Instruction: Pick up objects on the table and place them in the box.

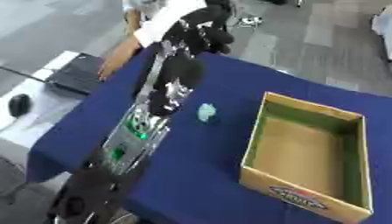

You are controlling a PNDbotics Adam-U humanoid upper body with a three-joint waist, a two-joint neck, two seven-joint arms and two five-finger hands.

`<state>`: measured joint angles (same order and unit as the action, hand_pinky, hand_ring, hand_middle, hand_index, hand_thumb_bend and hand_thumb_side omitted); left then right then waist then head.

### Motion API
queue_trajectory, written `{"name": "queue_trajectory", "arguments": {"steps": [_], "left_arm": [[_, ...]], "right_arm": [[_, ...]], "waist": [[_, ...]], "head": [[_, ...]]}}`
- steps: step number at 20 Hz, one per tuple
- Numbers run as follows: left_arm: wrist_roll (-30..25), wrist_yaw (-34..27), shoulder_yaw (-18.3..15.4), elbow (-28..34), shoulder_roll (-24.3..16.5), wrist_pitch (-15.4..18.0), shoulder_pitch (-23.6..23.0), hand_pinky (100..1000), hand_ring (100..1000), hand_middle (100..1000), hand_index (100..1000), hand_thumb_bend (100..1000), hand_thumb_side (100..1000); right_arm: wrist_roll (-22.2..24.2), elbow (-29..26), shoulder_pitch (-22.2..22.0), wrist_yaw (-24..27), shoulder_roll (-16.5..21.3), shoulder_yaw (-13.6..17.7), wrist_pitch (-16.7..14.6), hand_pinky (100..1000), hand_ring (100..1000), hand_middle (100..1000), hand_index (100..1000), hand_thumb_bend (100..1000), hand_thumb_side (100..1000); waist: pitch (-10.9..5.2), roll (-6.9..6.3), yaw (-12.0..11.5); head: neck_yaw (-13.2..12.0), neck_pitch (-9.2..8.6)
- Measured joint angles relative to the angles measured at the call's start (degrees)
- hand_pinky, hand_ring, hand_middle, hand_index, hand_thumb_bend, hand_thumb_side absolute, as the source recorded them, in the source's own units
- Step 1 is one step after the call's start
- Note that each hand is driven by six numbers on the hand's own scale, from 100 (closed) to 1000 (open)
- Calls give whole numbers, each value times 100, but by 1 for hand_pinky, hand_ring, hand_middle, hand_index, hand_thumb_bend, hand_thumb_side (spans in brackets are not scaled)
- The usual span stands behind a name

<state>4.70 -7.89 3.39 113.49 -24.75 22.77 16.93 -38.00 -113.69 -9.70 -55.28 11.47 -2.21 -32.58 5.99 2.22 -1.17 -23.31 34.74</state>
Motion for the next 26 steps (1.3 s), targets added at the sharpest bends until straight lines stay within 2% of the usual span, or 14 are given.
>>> {"name": "queue_trajectory", "arguments": {"steps": [5, 9, 13, 15, 17, 18, 19, 20, 22, 24, 26], "left_arm": [[27, 87, -1, 0, 0, -123, 0, 625, 626, 767, 865, 714, 679], [33, 155, -2, 0, 0, -219, 2, 601, 623, 769, 870, 722, 676], [7, 331, -15, 0, -1, -457, 2, 486, 597, 767, 880, 744, 675], [-18, 510, -53, 0, -10, -663, 2, 404, 539, 759, 886, 749, 679], [-73, 812, -105, -7, -83, -970, 9, 363, 508, 750, 884, 770, 656], [-141, 1051, -128, -20, -180, -1179, 41, 354, 506, 756, 894, 753, 680], [-269, 1349, -146, -65, -304, -1447, 87, 357, 520, 769, 902, 735, 705], [-459, 1679, -146, -132, -458, -1768, 144, 330, 501, 748, 898, 729, 680], [-1004, 2354, -133, -295, -775, -2464, 264, 324, 508, 750, 902, 755, 661], [-1648, 2970, -80, -458, -1091, -3081, 371, 346, 526, 764, 911, 829, 634], [-2331, 3533, -17, -617, -1376, -3521, 504, 372, 540, 771, 916, 904, 580]], "right_arm": [[-95, 0, -54, 79, -46, -50, 95, 230, 301, 344, 521, 310, 1000], [-145, 0, -102, 131, -46, -57, 145, 231, 301, 343, 519, 309, 1000], [-178, 0, -103, 193, -46, -20, 178, 228, 299, 339, 516, 309, 1000], [-196, 0, -121, 238, -45, 14, 196, 226, 297, 337, 516, 311, 1000], [-215, 0, -148, 277, -44, 39, 215, 226, 297, 336, 516, 310, 1000], [-224, 0, -153, 289, -43, 45, 224, 225, 296, 336, 516, 310, 1000], [-233, 0, -156, 301, -42, 46, 233, 225, 296, 336, 516, 310, 1000], [-235, 0, -172, 316, -39, 46, 235, 225, 296, 335, 516, 310, 1000], [-239, 0, -216, 325, -24, 46, 239, 225, 296, 335, 516, 312, 1000], [-248, 0, -247, 325, 11, 45, 248, 224, 295, 334, 516, 316, 1000], [-259, 0, -256, 325, 13, 43, 259, 224, 295, 333, 516, 316, 1000]], "waist": [[0, 14, -24], [-2, 23, -34], [-8, 26, 7], [-12, 26, 40], [-34, 22, 52], [-57, 13, 56], [-82, -6, 60], [-98, -25, 68], [-123, -52, 80], [-152, -61, 92], [-160, -79, 107]], "head": [[-45, -95], [-41, -104], [-39, -152], [-39, -187], [-39, -209], [-40, -210], [-40, -210], [-41, -210], [-45, -202], [-50, -183], [-74, -141]]}}
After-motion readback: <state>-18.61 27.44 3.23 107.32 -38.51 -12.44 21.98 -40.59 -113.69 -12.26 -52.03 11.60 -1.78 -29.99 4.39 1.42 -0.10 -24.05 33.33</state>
